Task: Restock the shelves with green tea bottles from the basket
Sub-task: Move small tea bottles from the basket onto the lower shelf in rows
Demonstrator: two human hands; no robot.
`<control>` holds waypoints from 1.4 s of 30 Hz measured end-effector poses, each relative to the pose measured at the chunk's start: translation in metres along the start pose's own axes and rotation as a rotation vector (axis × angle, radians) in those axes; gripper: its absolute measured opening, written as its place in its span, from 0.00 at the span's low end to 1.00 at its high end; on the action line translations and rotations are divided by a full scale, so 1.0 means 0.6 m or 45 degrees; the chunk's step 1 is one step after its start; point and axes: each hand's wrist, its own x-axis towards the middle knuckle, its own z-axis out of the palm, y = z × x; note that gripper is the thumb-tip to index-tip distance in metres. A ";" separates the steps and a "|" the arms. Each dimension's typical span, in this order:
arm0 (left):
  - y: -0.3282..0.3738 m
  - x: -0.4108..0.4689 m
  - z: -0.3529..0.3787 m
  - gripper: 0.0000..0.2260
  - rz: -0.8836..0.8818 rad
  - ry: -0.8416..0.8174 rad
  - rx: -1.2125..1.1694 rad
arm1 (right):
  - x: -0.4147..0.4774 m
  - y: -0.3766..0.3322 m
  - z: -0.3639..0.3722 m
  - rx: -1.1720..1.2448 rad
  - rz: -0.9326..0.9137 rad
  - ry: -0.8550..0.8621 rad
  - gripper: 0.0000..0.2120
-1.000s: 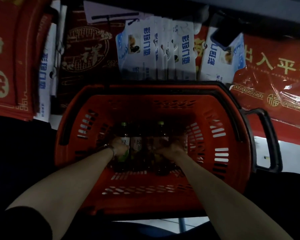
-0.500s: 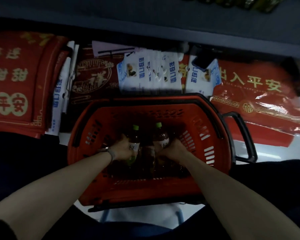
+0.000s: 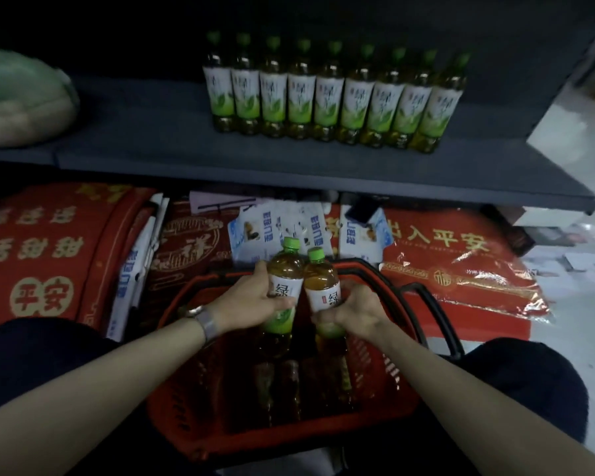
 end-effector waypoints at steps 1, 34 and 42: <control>0.012 -0.003 -0.004 0.32 0.020 0.031 -0.014 | -0.001 -0.004 -0.006 0.031 -0.031 0.020 0.30; 0.087 0.196 -0.319 0.16 0.550 0.818 -0.808 | 0.214 -0.404 -0.079 0.479 -0.527 0.534 0.23; 0.045 0.243 -0.366 0.22 0.602 0.866 -0.722 | 0.289 -0.453 -0.034 0.426 -0.529 0.604 0.29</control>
